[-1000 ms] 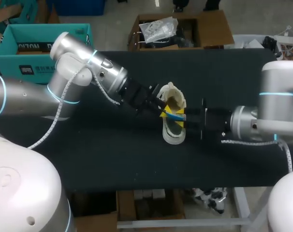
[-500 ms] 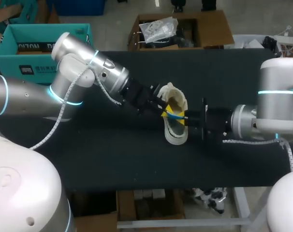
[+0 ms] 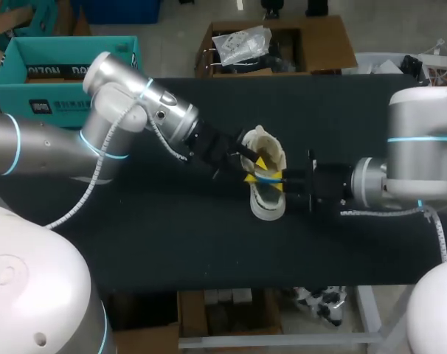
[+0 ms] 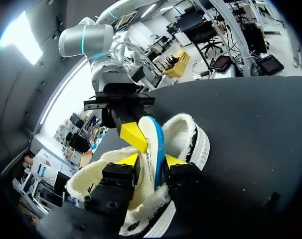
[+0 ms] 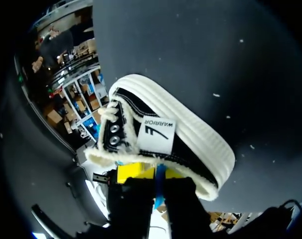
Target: Open the shoe tongue, take the insole out of the shoe, put the insole back into the shoe, and pack the shoe into the shoebox
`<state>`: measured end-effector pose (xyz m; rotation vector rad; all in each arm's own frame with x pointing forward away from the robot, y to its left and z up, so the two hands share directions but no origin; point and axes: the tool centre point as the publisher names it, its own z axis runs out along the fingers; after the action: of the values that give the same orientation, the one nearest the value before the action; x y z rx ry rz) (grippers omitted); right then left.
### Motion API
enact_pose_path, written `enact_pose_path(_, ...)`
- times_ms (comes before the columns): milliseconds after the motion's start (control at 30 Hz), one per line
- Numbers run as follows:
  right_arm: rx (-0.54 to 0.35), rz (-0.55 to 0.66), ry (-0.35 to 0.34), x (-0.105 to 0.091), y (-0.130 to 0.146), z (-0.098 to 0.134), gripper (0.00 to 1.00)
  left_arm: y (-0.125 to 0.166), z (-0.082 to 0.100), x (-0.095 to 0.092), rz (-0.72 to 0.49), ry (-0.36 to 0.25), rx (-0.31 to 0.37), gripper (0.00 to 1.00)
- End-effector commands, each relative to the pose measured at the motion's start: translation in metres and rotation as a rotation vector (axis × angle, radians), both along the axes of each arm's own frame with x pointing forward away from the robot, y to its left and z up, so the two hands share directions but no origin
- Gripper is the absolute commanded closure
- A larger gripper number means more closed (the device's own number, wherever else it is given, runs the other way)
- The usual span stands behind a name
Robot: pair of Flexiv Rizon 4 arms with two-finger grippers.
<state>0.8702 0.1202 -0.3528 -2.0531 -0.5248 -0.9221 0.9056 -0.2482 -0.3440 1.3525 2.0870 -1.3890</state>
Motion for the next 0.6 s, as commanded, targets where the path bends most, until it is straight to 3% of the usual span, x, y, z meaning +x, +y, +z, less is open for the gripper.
enact_pose_path(33, -0.055, 0.004, 0.013, 0.002, 0.003, -0.001, 1.00, 0.005, 0.003, -0.001, -0.006, 0.013, -0.006, 0.56)
enact_pose_path(100, -0.069, 0.014, 0.025, 0.004, 0.004, -0.007, 1.00, 0.007, 0.006, -0.002, -0.011, 0.025, 0.001, 0.49)
enact_pose_path(167, -0.092, 0.022, 0.034, 0.005, 0.006, -0.013, 1.00, 0.010, 0.012, -0.004, -0.013, 0.040, -0.002, 0.28)
enact_pose_path(300, -0.133, 0.043, 0.047, 0.005, 0.009, -0.021, 1.00, 0.018, 0.025, -0.006, 0.003, 0.062, -0.013, 0.00)
enact_pose_path(600, -0.226, 0.042, 0.075, -0.006, 0.010, -0.032, 1.00, 0.037, 0.050, -0.012, 0.064, 0.074, -0.033, 0.00)
